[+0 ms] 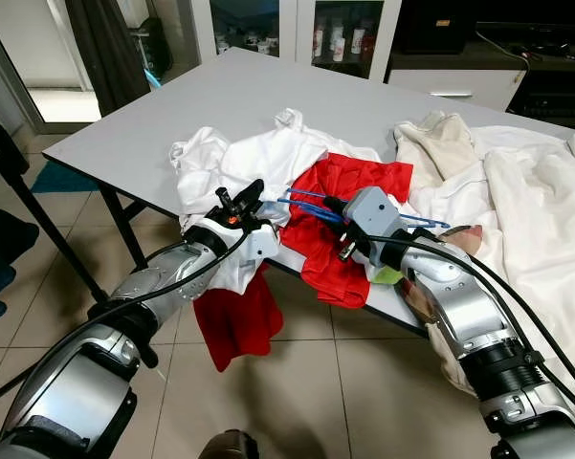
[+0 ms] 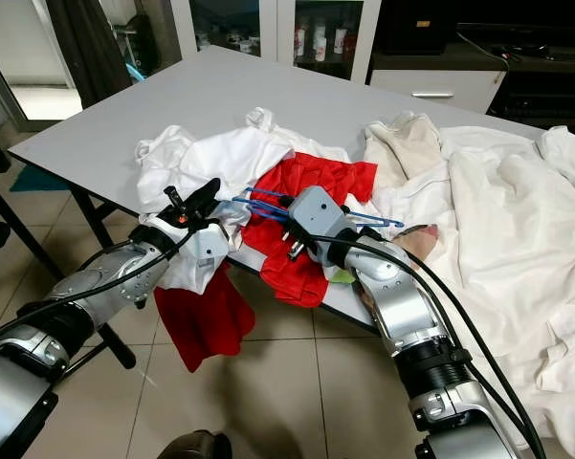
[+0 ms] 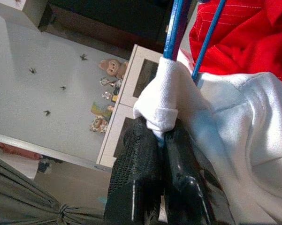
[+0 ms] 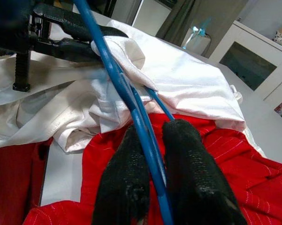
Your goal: Hang hanger
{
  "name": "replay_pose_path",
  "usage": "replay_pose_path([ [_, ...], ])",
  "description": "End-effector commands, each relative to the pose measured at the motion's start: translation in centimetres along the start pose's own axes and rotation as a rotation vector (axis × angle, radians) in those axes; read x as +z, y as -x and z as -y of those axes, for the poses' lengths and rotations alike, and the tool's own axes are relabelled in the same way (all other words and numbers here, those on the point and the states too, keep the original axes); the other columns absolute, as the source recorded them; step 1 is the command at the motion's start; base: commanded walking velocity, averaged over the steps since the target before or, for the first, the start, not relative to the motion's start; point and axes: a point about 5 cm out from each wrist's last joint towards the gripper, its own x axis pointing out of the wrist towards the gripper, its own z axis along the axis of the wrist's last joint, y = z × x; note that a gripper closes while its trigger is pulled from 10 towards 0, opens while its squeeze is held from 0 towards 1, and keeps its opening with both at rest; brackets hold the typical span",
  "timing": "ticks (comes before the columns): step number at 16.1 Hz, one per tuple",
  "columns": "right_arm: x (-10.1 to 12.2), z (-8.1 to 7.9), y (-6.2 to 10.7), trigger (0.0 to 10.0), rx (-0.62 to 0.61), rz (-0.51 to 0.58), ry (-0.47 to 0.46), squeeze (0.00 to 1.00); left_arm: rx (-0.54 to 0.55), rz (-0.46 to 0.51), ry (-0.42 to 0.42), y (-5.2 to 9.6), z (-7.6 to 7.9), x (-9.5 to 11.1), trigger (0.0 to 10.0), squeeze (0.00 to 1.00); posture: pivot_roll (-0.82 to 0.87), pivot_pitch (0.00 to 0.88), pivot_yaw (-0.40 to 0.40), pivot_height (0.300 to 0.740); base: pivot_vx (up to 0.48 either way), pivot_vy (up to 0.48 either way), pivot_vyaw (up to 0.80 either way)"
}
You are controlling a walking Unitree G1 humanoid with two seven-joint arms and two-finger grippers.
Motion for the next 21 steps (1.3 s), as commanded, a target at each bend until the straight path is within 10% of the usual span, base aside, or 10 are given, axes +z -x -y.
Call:
replay_pose_path([
  [1,0.1,-0.2,-0.1,0.0,0.011,0.013,-0.002,0.00,0.046,0.100,0.030,-0.8,-1.1,1.6,10.0,0.00,0.12,0.000,0.023,0.740,0.000,0.000,0.00],
  [2,0.1,-0.2,-0.1,0.0,0.010,0.013,-0.003,0.00,0.045,0.114,0.066,-0.7,-1.1,1.7,10.0,1.00,0.12,0.000,0.023,0.740,0.000,0.000,0.00],
  [5,0.0,-0.2,-0.1,0.0,0.003,0.007,-0.009,0.00,0.095,0.131,0.079,-0.7,-1.7,1.8,10.0,1.00,0.12,0.000,0.027,0.740,0.000,0.000,0.00],
  [6,-0.1,-0.2,-0.1,0.0,0.001,0.005,-0.010,0.00,0.096,0.133,0.096,-0.7,-1.7,1.8,10.0,0.73,0.12,0.000,0.027,0.740,0.000,0.000,0.00],
  [7,-0.2,-0.2,-0.2,0.0,-0.004,0.001,-0.013,0.00,0.092,0.142,0.172,-0.6,-1.7,2.0,10.0,0.00,0.12,0.000,0.028,0.740,0.000,0.000,0.00],
  [14,-0.6,0.3,-0.3,0.0,-0.046,-0.023,-0.025,0.00,0.036,0.172,0.583,0.7,-1.6,1.9,10.0,0.00,0.12,0.000,0.029,0.740,0.000,0.000,0.00],
  [21,-0.9,0.1,-0.7,0.0,-0.072,-0.012,-0.099,0.00,0.494,0.173,1.096,3.2,-8.2,-2.4,10.0,0.00,0.14,0.000,0.024,0.740,0.000,0.000,0.00],
])
